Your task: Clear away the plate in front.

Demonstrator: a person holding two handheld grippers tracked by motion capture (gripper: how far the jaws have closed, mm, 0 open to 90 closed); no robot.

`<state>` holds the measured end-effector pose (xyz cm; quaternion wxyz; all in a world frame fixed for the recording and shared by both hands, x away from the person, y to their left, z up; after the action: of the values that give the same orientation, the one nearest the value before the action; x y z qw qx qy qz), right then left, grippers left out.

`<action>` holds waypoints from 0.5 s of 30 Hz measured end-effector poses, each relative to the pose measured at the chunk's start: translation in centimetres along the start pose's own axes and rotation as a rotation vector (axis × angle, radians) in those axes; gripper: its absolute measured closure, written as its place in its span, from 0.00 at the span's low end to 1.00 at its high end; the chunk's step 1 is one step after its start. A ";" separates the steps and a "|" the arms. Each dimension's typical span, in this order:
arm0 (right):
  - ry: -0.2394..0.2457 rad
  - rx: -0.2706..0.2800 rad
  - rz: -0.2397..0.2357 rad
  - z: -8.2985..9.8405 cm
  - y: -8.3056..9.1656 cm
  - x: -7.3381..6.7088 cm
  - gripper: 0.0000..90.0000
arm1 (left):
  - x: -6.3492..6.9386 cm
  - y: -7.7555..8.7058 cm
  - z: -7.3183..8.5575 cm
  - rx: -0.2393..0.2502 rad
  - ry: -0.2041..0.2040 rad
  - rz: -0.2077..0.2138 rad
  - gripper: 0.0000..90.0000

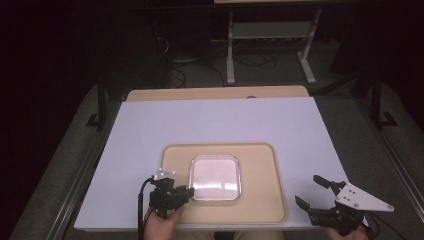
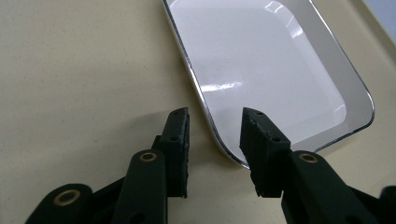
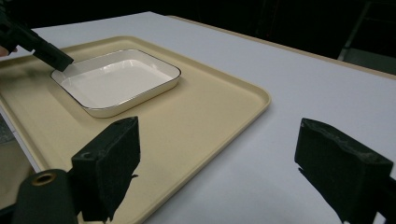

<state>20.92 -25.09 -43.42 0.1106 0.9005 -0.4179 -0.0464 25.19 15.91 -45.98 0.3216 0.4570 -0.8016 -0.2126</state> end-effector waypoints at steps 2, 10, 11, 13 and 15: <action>0.000 -0.001 0.001 0.0 0.0 0.0 0.15 | 0.1 0.1 -0.1 0.007 -0.011 0.006 0.66; -0.005 -0.004 0.006 0.0 0.0 0.1 0.15 | 0.3 0.8 -0.9 0.047 -0.077 0.021 0.62; -0.005 -0.003 0.008 0.0 0.0 0.1 0.15 | 0.3 0.9 -1.1 0.051 -0.088 0.024 0.62; -0.007 -0.003 0.010 0.1 0.0 0.2 0.15 | 0.2 1.2 -1.4 0.065 -0.106 0.033 0.61; -0.007 -0.003 0.011 0.1 0.0 0.2 0.15 | 0.2 1.2 -1.5 0.071 -0.112 0.032 0.61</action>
<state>21.03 -25.26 -43.48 0.1104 0.8980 -0.4230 -0.0497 25.45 16.24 -44.03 0.2630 0.4427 -0.8326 -0.2041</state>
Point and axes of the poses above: each handheld gripper's, and its own axes: y roughly backward along the jaws, z roughly out of its underside, x roughly to its right, the point moved 4 cm from there along -y, roughly forward along the jaws, and after that the axes turned 7 degrees about x, right-handed, at the moved point
